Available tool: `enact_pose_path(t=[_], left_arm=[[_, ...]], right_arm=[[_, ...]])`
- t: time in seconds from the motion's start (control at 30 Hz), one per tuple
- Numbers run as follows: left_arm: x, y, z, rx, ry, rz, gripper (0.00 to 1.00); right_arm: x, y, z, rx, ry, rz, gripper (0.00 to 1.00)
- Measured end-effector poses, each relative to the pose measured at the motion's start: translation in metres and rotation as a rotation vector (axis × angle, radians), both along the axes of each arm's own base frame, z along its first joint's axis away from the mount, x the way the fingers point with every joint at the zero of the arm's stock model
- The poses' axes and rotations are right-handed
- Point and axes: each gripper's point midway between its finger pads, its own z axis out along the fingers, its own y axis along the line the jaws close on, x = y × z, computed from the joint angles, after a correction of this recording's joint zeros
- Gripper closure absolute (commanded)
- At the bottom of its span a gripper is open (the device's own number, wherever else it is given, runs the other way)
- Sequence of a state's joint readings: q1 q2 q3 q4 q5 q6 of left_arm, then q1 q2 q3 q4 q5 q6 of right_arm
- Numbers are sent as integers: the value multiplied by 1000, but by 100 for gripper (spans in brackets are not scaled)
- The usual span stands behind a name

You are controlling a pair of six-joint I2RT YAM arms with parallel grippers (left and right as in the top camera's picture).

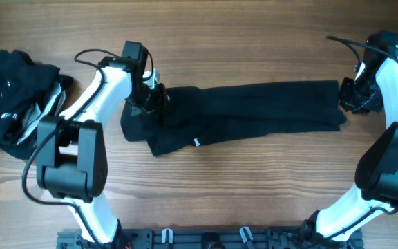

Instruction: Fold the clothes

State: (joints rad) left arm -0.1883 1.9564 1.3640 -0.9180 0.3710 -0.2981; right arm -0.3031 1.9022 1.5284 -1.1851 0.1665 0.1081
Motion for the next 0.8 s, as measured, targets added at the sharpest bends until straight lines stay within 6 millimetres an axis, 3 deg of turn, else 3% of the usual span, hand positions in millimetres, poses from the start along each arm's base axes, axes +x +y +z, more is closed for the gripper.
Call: enact_pose_path(t=[0.13, 0.23, 0.3, 0.37, 0.43, 0.53, 0.6, 0.63, 0.67, 0.73, 0.8], left_arm=[[1, 1, -4, 7, 3, 0, 96], [-19, 2, 1, -8, 88, 6, 96], [-19, 5, 21, -28, 51, 18, 96], [-19, 6, 57, -45, -35, 21, 96], [-26, 8, 72, -35, -51, 17, 96], [-37, 14, 64, 11, -17, 14, 96], [-49, 19, 47, 40, 23, 15, 96], [-54, 22, 40, 52, 39, 14, 91], [-59, 25, 28, 66, 48, 14, 63], [-64, 29, 15, 89, 55, 15, 57], [-62, 30, 14, 96, 47, 19, 58]], right_arm=[[0, 0, 0, 0, 0, 0, 81], [0, 0, 0, 0, -1, 0, 81], [1, 0, 0, -1, -4, 0, 81], [2, 0, 0, -2, -7, 0, 81], [2, -1, 0, -2, -8, 0, 81], [2, -1, 0, -3, -10, 0, 78], [2, -1, 0, -3, -10, -2, 62], [2, -1, 0, -2, -9, -3, 54], [2, 1, 0, 4, -8, 3, 40], [4, 6, -1, 34, -14, 32, 38], [8, 10, -1, 62, -32, 62, 35]])
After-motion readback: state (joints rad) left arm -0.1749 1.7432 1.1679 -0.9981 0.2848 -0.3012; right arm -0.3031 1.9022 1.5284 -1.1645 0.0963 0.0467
